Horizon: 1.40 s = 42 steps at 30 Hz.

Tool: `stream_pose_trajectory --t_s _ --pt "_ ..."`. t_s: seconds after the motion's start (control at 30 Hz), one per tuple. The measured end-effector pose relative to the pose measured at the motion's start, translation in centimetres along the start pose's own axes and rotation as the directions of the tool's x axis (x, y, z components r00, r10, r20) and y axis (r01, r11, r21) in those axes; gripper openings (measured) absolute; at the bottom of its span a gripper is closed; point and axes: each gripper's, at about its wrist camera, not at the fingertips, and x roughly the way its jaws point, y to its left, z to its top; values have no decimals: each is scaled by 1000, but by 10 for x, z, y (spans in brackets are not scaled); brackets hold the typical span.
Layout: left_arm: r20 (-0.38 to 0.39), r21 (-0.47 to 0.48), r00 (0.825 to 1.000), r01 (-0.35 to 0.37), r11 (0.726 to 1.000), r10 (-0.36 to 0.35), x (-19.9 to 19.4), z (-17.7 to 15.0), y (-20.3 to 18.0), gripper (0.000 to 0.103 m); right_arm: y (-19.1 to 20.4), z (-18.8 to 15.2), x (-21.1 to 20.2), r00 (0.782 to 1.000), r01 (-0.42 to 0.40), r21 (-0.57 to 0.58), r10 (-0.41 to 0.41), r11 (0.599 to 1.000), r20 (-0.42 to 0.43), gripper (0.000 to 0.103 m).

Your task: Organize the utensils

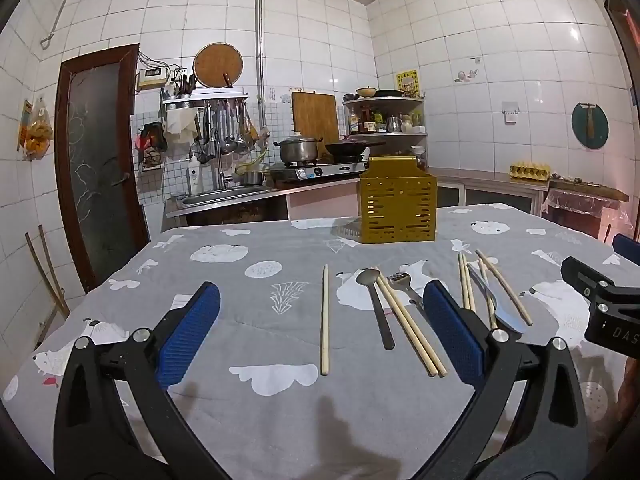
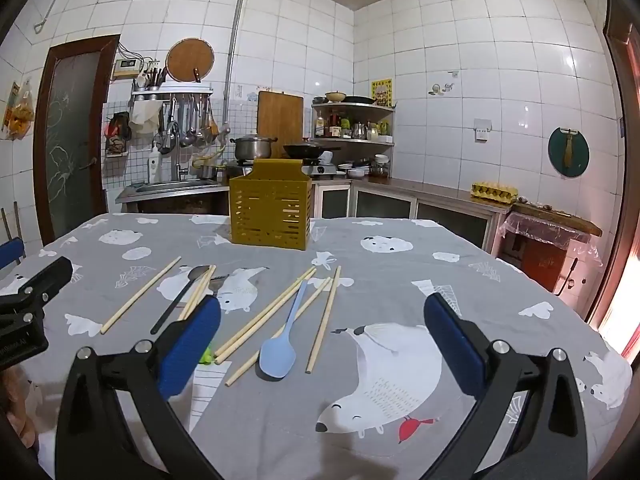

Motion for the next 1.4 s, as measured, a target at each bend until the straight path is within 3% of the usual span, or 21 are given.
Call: stream_pose_trajectory --t_s 1.4 --pt "-13 -20 1000 2 1000 -2 6 1 7 98 -2 -1 3 1000 3 1 -3 1000 -2 99"
